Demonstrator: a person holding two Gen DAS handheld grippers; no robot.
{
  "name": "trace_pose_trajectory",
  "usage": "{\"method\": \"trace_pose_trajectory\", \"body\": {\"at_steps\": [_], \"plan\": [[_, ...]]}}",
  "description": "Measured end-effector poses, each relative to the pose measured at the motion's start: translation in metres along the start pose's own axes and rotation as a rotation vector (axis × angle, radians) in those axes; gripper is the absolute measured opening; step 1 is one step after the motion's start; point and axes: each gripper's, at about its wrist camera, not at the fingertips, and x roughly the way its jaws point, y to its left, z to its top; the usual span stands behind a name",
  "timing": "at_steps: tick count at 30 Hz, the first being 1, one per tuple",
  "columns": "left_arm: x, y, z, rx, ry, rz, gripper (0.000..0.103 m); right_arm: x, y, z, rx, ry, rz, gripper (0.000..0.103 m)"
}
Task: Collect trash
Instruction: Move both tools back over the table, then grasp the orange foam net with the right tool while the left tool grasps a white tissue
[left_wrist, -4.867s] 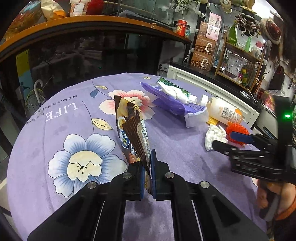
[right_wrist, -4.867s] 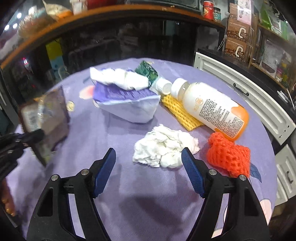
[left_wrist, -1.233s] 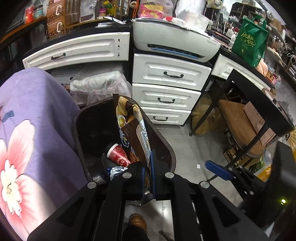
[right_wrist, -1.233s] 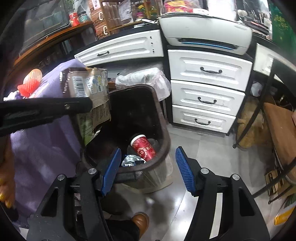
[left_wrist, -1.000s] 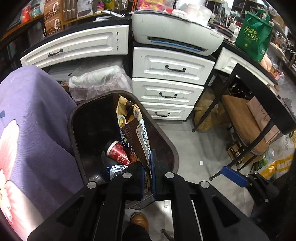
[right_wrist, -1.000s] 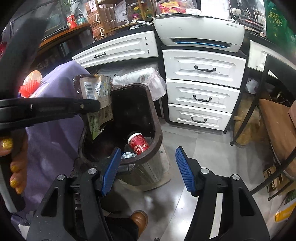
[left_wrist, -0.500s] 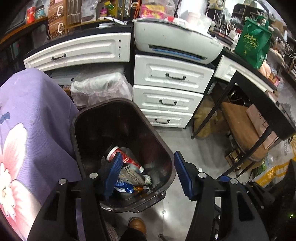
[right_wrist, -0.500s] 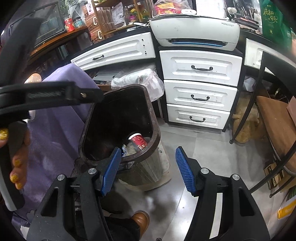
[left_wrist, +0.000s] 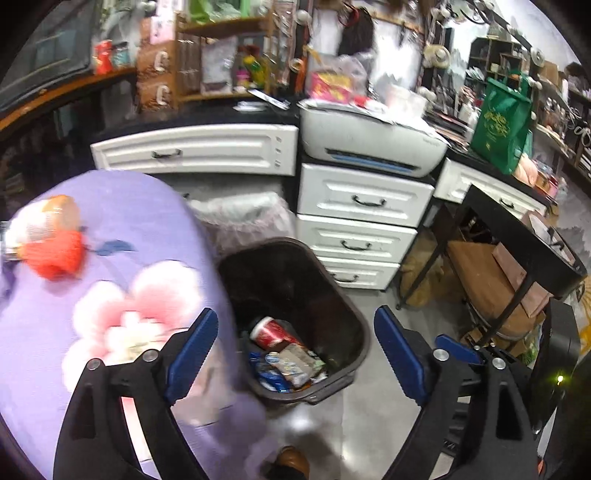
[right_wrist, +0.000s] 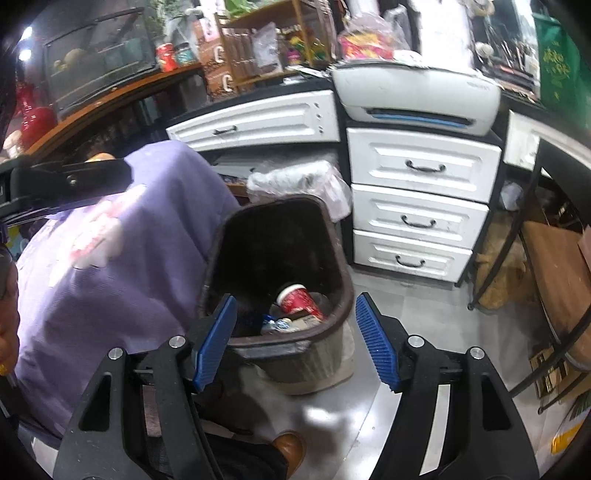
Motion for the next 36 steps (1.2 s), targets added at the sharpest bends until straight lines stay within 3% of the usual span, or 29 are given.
{"method": "trace_pose_trajectory", "body": {"at_steps": [10,16,25,31,36], "plan": [[-0.07,0.073,-0.001,-0.087,-0.101,0.098,0.091,-0.024,0.068,0.024,-0.097,-0.031,0.114,0.07],[-0.106,0.125,-0.013,-0.141,-0.126,0.203,0.091,-0.033,0.121,0.037,-0.162,-0.038,0.218,0.074],[-0.147,0.203,-0.033,-0.224,-0.137,0.324,0.091,-0.033,0.19,0.051,-0.264,-0.04,0.29,0.074],[-0.162,0.269,-0.036,-0.29,-0.124,0.383,0.091,-0.014,0.236,0.074,-0.306,-0.01,0.35,0.075],[-0.156,0.305,-0.031,-0.304,-0.093,0.406,0.09,0.027,0.277,0.101,-0.321,0.059,0.378,0.075]]}}
